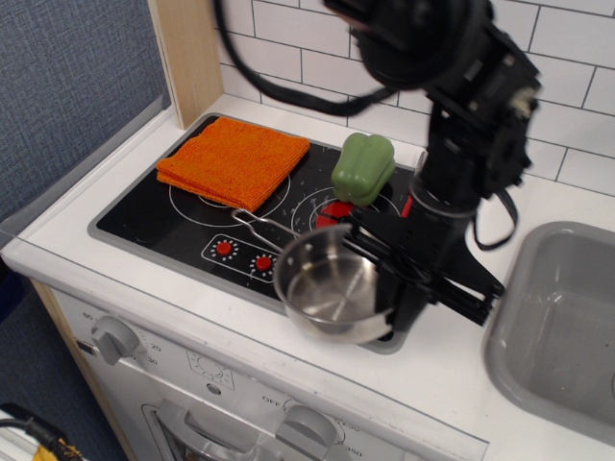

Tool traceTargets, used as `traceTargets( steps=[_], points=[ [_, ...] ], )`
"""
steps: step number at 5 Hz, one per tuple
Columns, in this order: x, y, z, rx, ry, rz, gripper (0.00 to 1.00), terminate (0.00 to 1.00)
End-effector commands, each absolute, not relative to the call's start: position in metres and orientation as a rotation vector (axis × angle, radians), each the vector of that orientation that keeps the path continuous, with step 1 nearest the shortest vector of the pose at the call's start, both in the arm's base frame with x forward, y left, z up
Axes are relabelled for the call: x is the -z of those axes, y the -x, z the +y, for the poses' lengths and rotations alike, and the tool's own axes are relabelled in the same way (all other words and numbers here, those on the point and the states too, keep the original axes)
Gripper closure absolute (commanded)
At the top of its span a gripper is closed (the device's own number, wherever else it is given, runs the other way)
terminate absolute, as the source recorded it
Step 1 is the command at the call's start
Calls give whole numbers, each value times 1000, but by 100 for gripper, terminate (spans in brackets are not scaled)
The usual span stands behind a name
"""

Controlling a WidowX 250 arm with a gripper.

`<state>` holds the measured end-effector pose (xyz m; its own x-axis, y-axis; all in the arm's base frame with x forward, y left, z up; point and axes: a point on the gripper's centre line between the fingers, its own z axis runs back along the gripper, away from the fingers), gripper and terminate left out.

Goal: PLACE THE PAN AT THE RIGHT SIDE OF THE STOVE

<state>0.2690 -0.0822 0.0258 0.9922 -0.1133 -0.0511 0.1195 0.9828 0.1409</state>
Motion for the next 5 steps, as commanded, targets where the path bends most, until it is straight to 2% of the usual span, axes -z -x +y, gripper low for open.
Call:
traceTargets(
  steps=[1,2,3,4,5],
  points=[
    [-24,-266,-93,106,-150,44,0,0],
    [-38,-266,-94,107,-92,-20,0,0],
    [-60,-269,-89,73,32,-92,0,0],
    [-79,-272,-79,25,85,-137,0,0],
    [-80,-275,-72,8,78,-133,0,0]
  ],
)
